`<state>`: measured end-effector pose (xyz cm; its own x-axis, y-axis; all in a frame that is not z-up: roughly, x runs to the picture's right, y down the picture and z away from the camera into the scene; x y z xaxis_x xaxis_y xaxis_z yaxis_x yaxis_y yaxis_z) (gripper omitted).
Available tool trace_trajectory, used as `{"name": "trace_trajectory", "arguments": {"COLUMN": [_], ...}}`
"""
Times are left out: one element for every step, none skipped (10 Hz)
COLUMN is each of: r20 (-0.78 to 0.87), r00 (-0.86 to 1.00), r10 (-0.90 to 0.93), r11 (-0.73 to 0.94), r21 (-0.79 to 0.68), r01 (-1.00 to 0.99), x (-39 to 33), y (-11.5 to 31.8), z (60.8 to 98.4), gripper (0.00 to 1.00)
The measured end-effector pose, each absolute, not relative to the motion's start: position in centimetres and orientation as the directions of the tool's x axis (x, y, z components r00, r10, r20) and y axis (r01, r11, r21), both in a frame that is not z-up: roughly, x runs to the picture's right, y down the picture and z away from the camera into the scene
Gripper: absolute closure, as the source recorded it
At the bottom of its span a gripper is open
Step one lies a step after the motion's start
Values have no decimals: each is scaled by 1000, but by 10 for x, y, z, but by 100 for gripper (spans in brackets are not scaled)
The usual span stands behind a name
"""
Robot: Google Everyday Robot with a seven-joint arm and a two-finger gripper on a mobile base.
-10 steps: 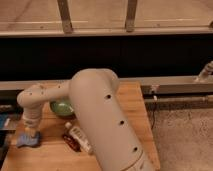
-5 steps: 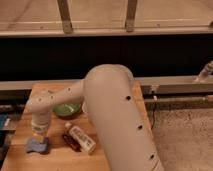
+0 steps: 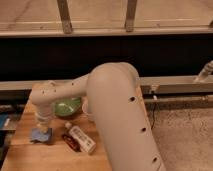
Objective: Wipe the white sponge on the table
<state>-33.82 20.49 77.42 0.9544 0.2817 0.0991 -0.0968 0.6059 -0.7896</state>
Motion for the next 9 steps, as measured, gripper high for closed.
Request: {"name": "trace_trajectory", "arguments": {"r20": [115, 135, 167, 186, 219, 232, 235, 223, 207], "r00": [954, 954, 952, 952, 951, 953, 954, 957, 960], "r10": [277, 267, 255, 243, 219, 194, 185, 184, 190], "r11": [612, 616, 621, 622, 622, 618, 614, 607, 602], "r21": [-787, -785, -784, -783, -782, -784, -786, -791, -797], "r01": [-83, -61, -29, -6, 37, 65, 74, 68, 53], "x": [-347, -359, -376, -386, -406, -420, -427, -428, -422], "y": [199, 195, 191, 189, 189, 194, 198, 202, 205], "z": [779, 785, 791, 794, 796, 791, 787, 783, 780], "gripper": [100, 100, 100, 100, 100, 100, 100, 100, 100]}}
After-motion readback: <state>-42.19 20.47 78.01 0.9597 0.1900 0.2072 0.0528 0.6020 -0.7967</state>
